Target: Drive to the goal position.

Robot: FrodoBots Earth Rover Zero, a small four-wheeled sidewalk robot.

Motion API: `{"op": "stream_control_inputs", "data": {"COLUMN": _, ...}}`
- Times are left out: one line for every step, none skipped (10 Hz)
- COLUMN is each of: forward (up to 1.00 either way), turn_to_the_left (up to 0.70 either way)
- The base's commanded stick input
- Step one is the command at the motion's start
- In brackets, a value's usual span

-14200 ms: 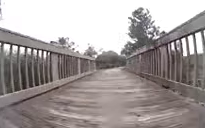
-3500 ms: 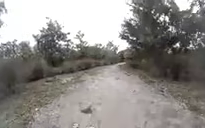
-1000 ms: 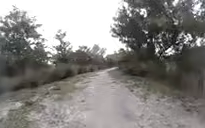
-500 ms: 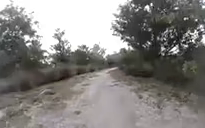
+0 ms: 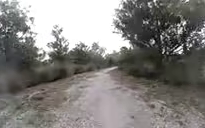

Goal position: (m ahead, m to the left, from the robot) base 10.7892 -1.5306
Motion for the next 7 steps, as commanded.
{"op": "stream_control_inputs", "data": {"forward": 0.70, "turn_to_the_left": 0.00}}
{"op": "stream_control_inputs", "data": {"forward": 0.70, "turn_to_the_left": 0.00}}
{"op": "stream_control_inputs", "data": {"forward": 0.70, "turn_to_the_left": 0.00}}
{"op": "stream_control_inputs", "data": {"forward": 0.70, "turn_to_the_left": 0.00}}
{"op": "stream_control_inputs", "data": {"forward": 0.70, "turn_to_the_left": 0.00}}
{"op": "stream_control_inputs", "data": {"forward": 0.70, "turn_to_the_left": 0.00}}
{"op": "stream_control_inputs", "data": {"forward": 0.70, "turn_to_the_left": 0.00}}
